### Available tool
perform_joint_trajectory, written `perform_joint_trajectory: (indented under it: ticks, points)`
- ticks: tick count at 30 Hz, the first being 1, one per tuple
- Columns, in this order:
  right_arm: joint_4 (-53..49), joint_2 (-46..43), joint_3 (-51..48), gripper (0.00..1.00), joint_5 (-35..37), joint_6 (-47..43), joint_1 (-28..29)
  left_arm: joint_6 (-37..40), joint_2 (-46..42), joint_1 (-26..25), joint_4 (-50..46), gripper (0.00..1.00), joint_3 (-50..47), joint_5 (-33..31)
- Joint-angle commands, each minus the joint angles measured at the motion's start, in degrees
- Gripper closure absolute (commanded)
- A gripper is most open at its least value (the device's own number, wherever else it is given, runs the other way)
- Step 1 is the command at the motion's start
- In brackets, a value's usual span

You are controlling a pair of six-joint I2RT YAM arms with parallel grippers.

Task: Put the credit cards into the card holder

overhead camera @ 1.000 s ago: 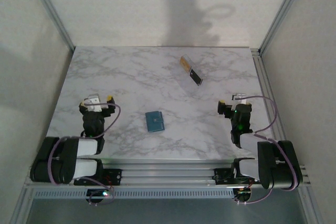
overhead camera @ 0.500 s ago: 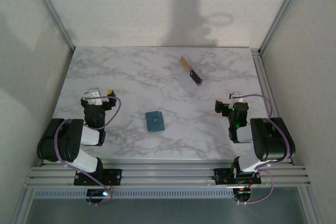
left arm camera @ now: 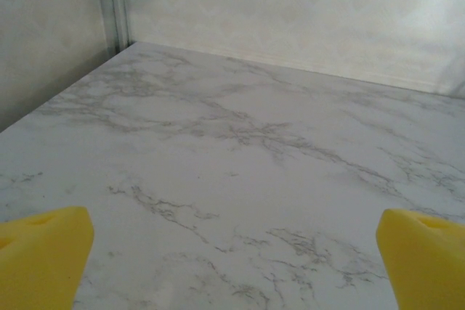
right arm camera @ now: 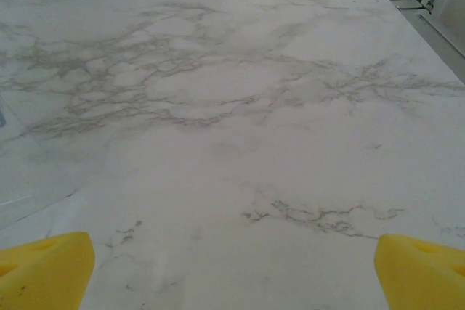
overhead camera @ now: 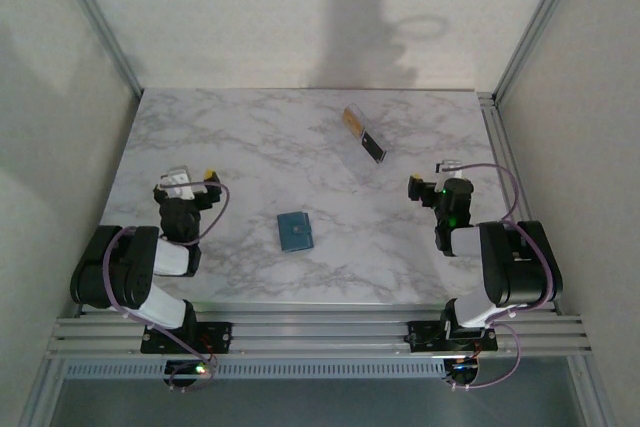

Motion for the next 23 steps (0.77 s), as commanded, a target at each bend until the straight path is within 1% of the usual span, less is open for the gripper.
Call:
perform_joint_trajectory:
  ticks: [1, 9, 11, 14, 23]
  points:
    - [-1.5, 0.4, 1.1, 0.01, 1.3, 0.7, -0.3, -1.4, 0.4, 0.6, -0.7, 0.01, 1.1, 0.8]
    - [-1.8, 0.4, 1.2, 0.01, 1.0, 0.6, -0.2, -1.4, 0.4, 0.6, -0.7, 0.00, 1.1, 0.8]
    - [-2.7, 0.4, 1.7, 0.01, -1.7, -0.5, -0.2, -1.5, 0.4, 0.6, -0.7, 0.01, 1.2, 0.8]
    - [-3.2, 0.5, 2.0, 0.01, -2.3, -0.2, -0.4, -1.4, 0.4, 0.7, -0.7, 0.00, 1.1, 0.8]
    - [-2.8, 0.4, 1.8, 0.01, -2.3, -0.3, -0.5, -1.4, 0.4, 0.7, -0.7, 0.00, 1.1, 0.8]
